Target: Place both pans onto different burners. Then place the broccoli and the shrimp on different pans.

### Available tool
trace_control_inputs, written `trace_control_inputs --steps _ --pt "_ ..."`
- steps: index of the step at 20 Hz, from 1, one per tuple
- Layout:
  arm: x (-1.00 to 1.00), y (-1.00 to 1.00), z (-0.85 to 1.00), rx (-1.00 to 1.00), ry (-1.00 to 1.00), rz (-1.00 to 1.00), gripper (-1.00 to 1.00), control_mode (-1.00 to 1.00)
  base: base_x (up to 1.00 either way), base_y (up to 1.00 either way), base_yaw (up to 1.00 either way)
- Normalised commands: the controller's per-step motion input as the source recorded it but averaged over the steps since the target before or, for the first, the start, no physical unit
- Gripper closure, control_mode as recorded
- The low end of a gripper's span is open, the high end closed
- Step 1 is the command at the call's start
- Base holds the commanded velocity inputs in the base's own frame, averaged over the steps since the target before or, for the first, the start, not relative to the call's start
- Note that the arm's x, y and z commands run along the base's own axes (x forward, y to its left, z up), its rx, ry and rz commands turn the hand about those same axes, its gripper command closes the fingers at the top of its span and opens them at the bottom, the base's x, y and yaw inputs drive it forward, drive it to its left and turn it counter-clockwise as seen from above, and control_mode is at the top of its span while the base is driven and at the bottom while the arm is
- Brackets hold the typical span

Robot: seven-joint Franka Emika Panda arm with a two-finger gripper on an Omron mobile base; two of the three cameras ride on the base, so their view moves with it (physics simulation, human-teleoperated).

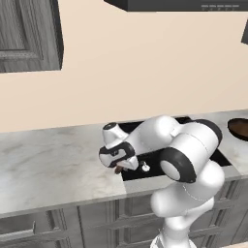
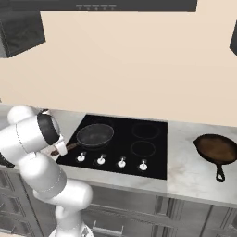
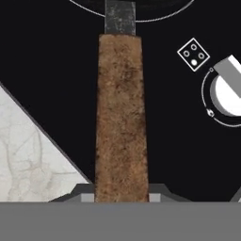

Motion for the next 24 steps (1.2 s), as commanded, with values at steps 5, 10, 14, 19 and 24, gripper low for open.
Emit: trace_control_inputs --steps 5,10,14,19,24 --pt "-0.11 -0.17 -0.02 0.0 0.0 0.0 1.0 -1.0 0.0 0.0 0.0" --pt "-0.15 0.0 -0.08 0.0 0.0 0.0 -1.0 -1.0 0.0 0.0 0.0" --pt "-0.11 0.0 -0.03 0.0 0.03 0.0 -1.0 -1.0 0.0 0.0 0.0" --pt "0.0 0.0 0.0 0.0 0.0 0.0 -1.0 -1.0 0.0 0.0 0.0" --pt "0.0 -0.14 0.48 0.0 -0.03 0.0 -1.0 -1.0 0.0 0.0 0.0"
